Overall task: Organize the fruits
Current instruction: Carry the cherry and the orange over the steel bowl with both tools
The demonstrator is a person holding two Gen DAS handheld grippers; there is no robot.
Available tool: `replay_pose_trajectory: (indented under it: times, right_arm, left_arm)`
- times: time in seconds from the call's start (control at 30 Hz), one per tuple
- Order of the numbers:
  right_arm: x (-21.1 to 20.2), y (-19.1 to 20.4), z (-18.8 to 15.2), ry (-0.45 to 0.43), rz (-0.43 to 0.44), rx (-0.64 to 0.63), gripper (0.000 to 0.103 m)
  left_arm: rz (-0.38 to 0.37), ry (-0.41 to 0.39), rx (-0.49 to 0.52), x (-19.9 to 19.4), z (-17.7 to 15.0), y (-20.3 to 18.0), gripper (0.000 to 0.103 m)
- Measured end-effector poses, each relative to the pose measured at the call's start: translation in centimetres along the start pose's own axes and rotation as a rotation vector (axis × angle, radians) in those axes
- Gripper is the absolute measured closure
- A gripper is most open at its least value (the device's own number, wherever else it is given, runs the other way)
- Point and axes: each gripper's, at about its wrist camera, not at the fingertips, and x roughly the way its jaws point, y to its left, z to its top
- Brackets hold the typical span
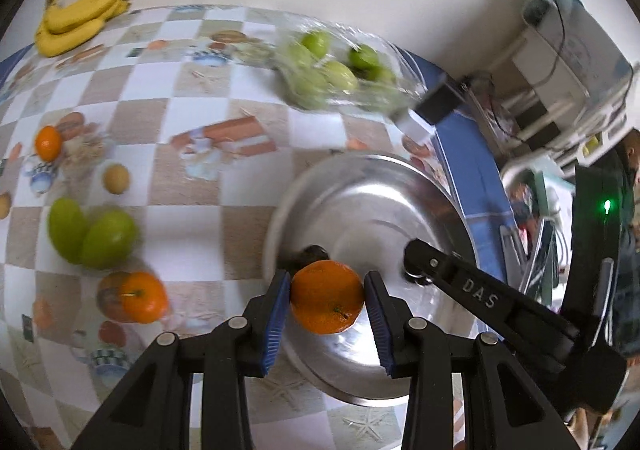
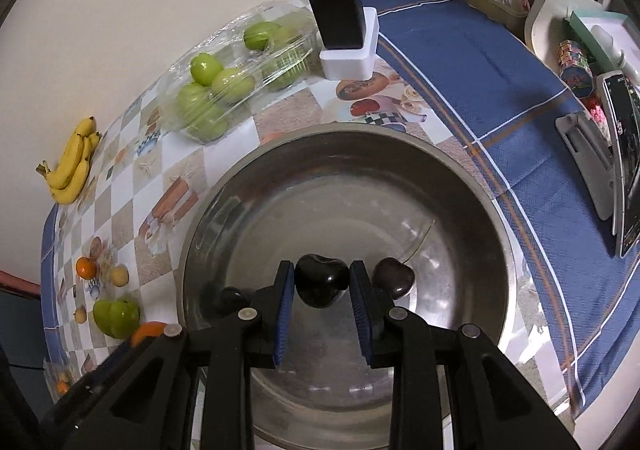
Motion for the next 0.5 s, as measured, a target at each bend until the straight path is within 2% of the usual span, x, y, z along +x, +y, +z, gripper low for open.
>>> replay_pose_trajectory:
  times: [0.4,0.43,0.5]
  right_arm:
    - [2.0,0.2,-0.8,0.078,-0.009,-0.024,0.073]
    - [2.1,0.2,-0.8,0.079,-0.008,-0.022,0.073]
    - [2.0,0.2,-0.7,0.078,0.001,-0.017,0.068]
  left_arm:
    - [0.034,0.094,0.033,3.3,-1.2,-0.4,0.060]
    - [0.028,0.097,0.030,3.4,-1.3,-0.4,0.059]
    - [0.014,0.097,0.025,3.3,-1.3,-0.3,0.050]
